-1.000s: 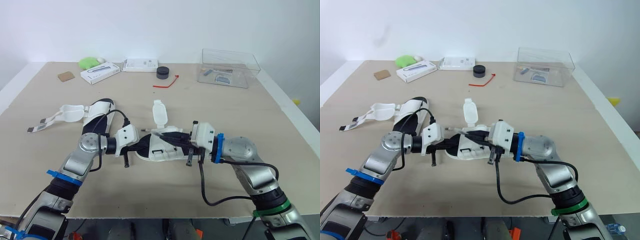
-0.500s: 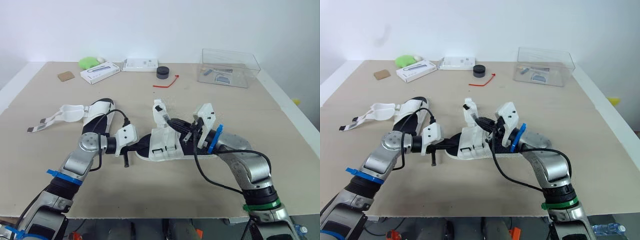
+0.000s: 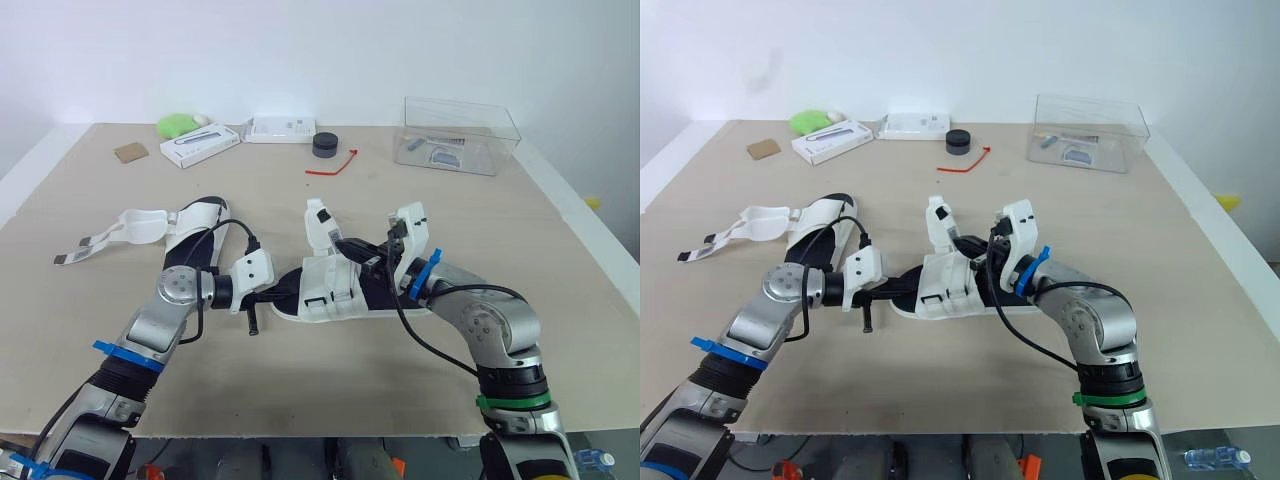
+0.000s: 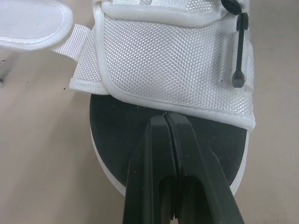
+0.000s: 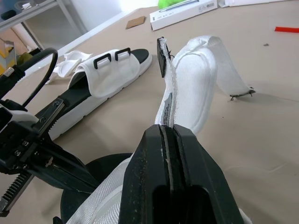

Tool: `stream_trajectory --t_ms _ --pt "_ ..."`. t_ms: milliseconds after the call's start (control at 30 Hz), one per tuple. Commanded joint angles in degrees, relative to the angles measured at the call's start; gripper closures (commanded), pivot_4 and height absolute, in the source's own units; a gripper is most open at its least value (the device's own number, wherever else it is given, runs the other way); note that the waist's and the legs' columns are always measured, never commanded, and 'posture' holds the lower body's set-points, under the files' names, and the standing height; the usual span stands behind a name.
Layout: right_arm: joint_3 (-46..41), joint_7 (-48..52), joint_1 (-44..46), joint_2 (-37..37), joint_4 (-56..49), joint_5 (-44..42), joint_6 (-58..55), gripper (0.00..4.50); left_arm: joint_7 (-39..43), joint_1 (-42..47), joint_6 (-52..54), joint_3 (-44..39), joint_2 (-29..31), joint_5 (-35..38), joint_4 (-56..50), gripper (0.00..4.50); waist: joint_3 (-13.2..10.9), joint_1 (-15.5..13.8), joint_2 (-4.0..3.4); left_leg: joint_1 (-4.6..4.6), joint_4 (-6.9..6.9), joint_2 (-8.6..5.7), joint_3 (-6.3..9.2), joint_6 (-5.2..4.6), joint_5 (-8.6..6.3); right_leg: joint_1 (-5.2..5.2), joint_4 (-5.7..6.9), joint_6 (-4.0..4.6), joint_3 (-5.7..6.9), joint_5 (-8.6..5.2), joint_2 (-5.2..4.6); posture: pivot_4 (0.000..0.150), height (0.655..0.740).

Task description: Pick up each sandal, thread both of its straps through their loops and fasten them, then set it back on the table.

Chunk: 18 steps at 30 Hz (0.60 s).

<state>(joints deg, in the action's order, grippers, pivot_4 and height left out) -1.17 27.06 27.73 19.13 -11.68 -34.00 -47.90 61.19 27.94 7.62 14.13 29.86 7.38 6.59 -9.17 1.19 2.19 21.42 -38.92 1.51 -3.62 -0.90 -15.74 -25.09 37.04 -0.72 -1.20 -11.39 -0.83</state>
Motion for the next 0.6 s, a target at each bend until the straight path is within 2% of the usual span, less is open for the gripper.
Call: stream_trajectory --t_ms 33,467,567,600 --pt "-0.8 -0.9 0.2 0.9 -2.0 0.6 -0.3 4.47 0.2 -1.2 0.9 1.5 0.4 -1.6 0.7 4.5 0.0 0.0 0.0 0.0 0.0 0.0 0.0 0.0 0.0 0.0 0.0 0.0 0.0 0.0 0.0 0.15 0.74" --pt "1.5 -0.8 0.3 4.3 0.5 6.4 2.1 4.47 0.3 -1.4 1.0 1.7 0.4 -1.6 0.2 4.5 0.0 0.0 0.0 0.01 0.02 -0.01 0.0 0.0 0.0 0.0 -0.03 -0.03 0.01 -0.02 -0.01 0.15 0.74" --pt "1.3 -0.7 0.6 4.5 0.5 6.9 3.0 3.64 0.3 -1.4 1.0 1.7 0.5 -1.6 0.2 4.5 0.0 0.0 0.0 0.02 0.02 -0.01 0.0 0.0 0.0 0.0 -0.03 -0.04 0.01 -0.02 -0.01 0.15 0.74" --pt "1.9 0.1 0.7 5.2 0.3 7.9 4.3 3.23 0.3 -1.4 1.0 1.7 0.5 -1.6 0.2 4.5 0.0 0.0 0.0 0.03 0.02 -0.01 0.0 0.0 0.0 0.0 -0.03 -0.04 0.01 -0.02 -0.02 0.15 0.74"
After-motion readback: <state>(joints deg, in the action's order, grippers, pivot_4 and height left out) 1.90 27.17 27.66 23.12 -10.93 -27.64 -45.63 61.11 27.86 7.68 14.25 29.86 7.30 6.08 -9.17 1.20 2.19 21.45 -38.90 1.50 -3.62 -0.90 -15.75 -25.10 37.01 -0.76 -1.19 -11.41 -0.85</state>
